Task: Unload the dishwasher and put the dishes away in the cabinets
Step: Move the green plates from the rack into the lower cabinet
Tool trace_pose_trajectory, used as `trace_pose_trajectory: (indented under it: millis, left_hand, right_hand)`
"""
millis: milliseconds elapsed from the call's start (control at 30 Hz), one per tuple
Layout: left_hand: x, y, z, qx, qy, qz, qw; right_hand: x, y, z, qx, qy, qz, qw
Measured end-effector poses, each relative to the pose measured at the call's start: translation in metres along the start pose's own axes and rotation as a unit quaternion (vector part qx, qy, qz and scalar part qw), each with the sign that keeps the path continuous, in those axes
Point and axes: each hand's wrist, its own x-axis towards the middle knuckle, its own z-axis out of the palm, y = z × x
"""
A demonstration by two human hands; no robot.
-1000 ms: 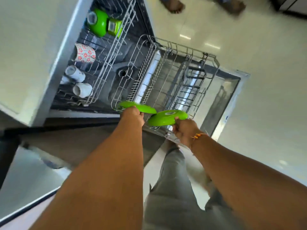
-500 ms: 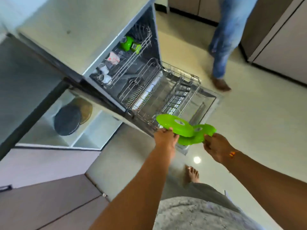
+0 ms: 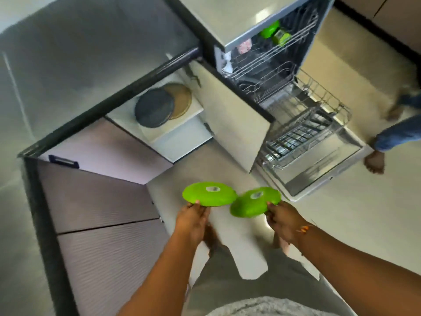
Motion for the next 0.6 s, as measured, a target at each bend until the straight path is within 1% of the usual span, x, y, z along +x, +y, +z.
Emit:
trace_pose_trajectory:
  millis: [133,300,433,600]
  left_hand:
    - [0.041,0.055,-0.041,-0.056,0.021,0.014,0.998]
    - [0.089,0.098,-0.050,-0.107,0.032,0.011,0.994]
    - [0.150,0.103,-0.043,-0.137,0.046,-0.009,0.990]
    - [0.265,0.079,-0.034,-0.180,0.064,-0.022,0.981]
  right_hand:
    - [0.011,0.002,0.091,0.014,-0.036,-0.002,0.999]
    - [0.034,0.000,0.171,0.034,-0.060,0.007,0.998]
    - [0.082,-0.004,0.208,0.037,-0.065,0.013,0.997]
    - [0.198,0.003,0.238,0.046,-0.084,0.018,0.995]
